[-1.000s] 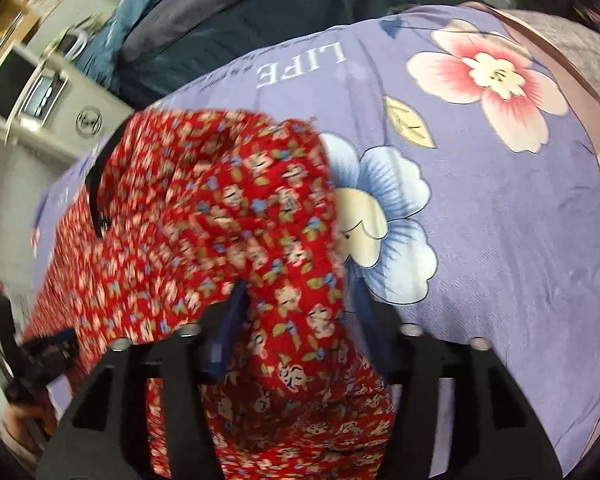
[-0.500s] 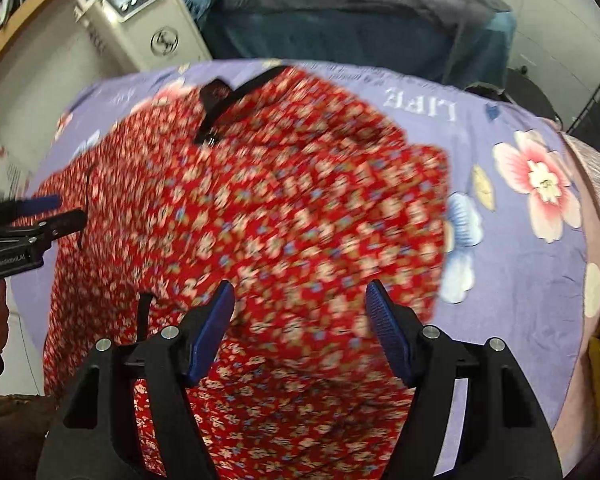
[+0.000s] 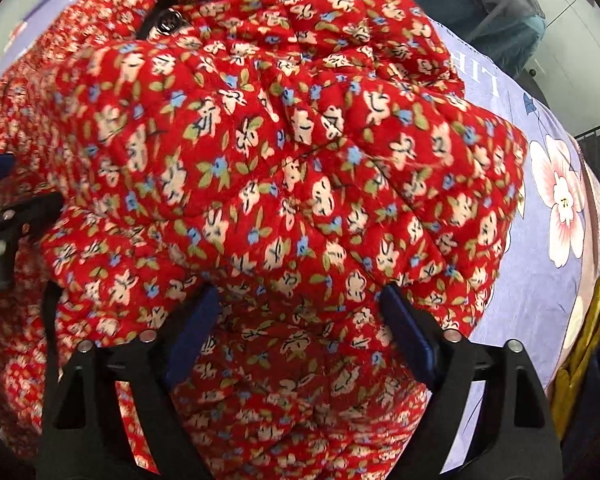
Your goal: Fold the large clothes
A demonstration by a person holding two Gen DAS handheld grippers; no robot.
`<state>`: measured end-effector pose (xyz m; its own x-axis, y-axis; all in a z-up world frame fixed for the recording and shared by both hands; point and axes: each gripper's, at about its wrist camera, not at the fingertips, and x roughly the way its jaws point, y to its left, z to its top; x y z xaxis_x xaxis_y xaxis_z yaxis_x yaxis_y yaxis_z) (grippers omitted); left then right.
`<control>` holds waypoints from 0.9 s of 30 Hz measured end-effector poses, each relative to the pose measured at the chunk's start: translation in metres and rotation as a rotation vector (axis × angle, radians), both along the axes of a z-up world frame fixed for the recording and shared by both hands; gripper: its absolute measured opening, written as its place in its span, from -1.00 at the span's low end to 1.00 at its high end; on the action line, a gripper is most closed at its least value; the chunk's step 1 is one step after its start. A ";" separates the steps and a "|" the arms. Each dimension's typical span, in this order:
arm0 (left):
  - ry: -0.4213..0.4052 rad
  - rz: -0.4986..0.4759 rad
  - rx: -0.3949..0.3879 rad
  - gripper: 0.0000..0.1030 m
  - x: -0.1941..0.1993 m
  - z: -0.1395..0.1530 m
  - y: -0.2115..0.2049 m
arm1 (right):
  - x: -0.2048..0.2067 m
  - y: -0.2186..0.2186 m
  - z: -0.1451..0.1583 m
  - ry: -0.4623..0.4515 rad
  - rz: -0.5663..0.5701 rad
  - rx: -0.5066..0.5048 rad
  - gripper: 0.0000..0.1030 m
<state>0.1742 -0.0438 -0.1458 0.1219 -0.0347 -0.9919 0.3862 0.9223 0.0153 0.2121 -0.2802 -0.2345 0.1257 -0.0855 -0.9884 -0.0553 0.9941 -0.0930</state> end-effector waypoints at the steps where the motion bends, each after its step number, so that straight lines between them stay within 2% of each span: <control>1: -0.004 0.010 -0.002 0.91 -0.002 0.001 -0.002 | 0.003 0.004 -0.002 0.011 -0.002 -0.008 0.71; 4: -0.003 0.042 -0.014 0.92 0.000 -0.002 -0.004 | 0.022 0.011 -0.013 0.051 0.004 -0.034 0.89; 8: 0.009 0.055 0.000 0.92 -0.001 -0.015 -0.001 | 0.048 0.007 -0.024 0.086 -0.004 0.018 0.89; 13: 0.024 0.075 -0.005 0.92 0.006 -0.021 -0.004 | 0.060 0.007 -0.029 0.094 -0.020 0.001 0.89; 18: 0.042 0.068 -0.007 0.92 0.014 -0.022 -0.001 | 0.053 0.017 -0.024 0.075 -0.036 -0.018 0.89; 27: -0.018 0.043 -0.057 0.91 0.006 -0.019 0.011 | 0.029 0.030 -0.014 -0.014 -0.026 -0.031 0.89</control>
